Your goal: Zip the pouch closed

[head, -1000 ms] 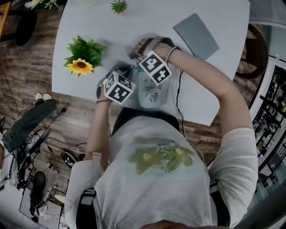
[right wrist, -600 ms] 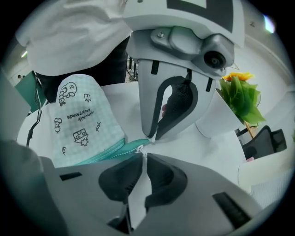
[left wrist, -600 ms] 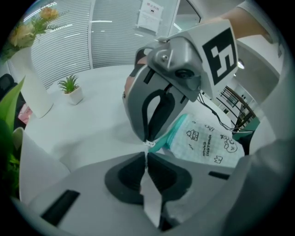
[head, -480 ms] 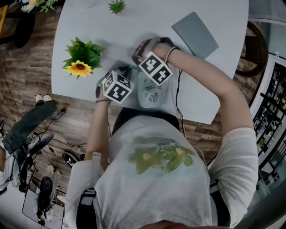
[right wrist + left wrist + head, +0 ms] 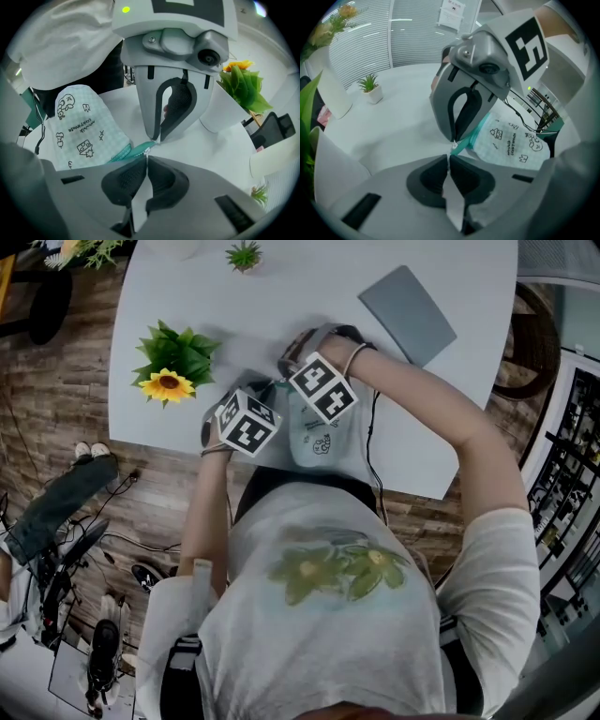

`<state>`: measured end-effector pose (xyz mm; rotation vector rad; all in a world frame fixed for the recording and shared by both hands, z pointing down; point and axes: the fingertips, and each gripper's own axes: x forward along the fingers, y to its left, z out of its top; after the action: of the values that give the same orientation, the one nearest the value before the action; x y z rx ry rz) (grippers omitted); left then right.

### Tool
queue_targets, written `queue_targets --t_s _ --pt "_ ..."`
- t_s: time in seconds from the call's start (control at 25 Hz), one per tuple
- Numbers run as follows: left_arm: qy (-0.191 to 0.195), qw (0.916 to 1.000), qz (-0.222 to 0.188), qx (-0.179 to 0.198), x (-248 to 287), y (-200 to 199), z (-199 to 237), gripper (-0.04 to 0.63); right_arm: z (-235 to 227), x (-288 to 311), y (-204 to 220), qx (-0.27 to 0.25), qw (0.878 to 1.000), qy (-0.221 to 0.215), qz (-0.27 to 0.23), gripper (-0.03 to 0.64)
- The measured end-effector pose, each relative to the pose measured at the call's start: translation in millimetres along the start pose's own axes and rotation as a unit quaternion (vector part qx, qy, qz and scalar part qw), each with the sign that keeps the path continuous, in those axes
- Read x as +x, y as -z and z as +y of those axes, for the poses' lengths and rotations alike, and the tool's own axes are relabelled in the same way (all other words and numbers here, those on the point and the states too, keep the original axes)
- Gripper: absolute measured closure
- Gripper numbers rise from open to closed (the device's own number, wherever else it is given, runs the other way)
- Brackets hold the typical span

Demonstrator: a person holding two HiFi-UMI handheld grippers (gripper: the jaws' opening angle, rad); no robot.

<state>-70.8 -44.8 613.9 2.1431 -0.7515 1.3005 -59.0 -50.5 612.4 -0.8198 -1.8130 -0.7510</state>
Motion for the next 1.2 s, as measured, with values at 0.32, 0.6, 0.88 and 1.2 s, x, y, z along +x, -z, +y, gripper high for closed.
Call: queue_targets --t_s 0.32,0.6,0.88,1.2 --pt "-0.006 1.0000 0.001 0.000 6 2 3 0.571 -4 1 2 0.091 0.996 0.015 -0.013 0.594" --pt "-0.012 0.9996 0.008 -0.025 8 1 4 0.571 -1 -3 4 0.161 0.986 0.021 -0.041 0.598" --pt "-0.011 0.9996 0.007 -0.026 7 -1 4 0.571 2 -7 5 0.179 0.983 0.030 -0.027 0.598" --pt "-0.023 0.9986 -0.005 -0.047 7 0 4 0.571 5 -10 7 0.189 0.981 0.034 -0.023 0.598"
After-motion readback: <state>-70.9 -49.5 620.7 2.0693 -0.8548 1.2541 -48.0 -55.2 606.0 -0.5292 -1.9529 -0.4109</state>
